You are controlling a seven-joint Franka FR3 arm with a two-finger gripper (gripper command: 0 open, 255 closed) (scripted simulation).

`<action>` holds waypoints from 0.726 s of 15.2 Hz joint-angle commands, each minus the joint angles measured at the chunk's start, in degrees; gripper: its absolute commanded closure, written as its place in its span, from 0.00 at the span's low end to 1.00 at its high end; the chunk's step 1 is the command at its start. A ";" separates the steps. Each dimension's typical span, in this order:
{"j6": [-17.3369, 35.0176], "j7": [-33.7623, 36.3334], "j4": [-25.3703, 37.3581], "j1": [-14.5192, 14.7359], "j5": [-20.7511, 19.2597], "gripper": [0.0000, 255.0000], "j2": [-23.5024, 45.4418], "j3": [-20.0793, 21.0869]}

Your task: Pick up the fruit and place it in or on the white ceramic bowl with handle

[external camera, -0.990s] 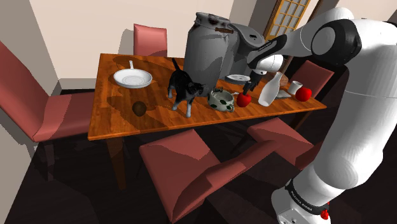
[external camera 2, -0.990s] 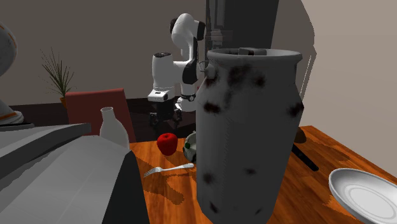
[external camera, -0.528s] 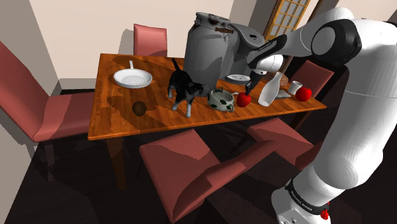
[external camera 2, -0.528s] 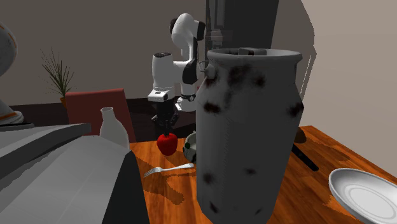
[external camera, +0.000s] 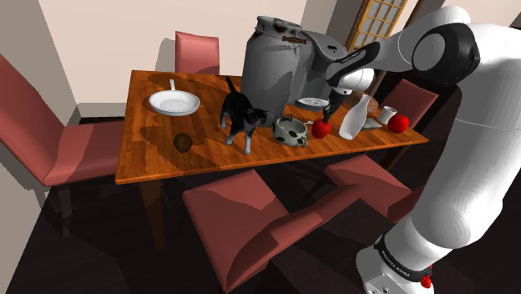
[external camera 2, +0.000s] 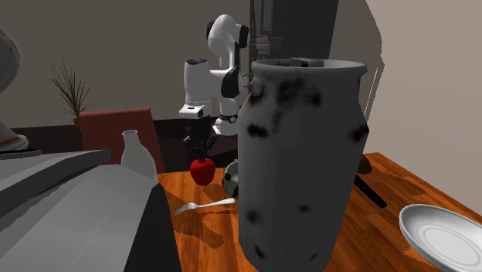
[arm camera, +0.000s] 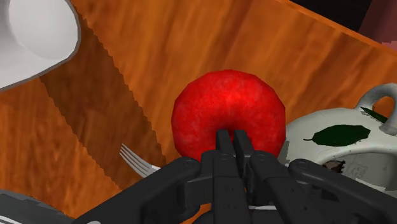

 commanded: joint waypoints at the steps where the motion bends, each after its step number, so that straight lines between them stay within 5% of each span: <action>1: -1.26 0.41 0.45 0.24 -0.60 1.00 -0.90 -0.28; 11: -7.79 2.03 3.61 0.98 -3.10 1.00 -4.65 -1.27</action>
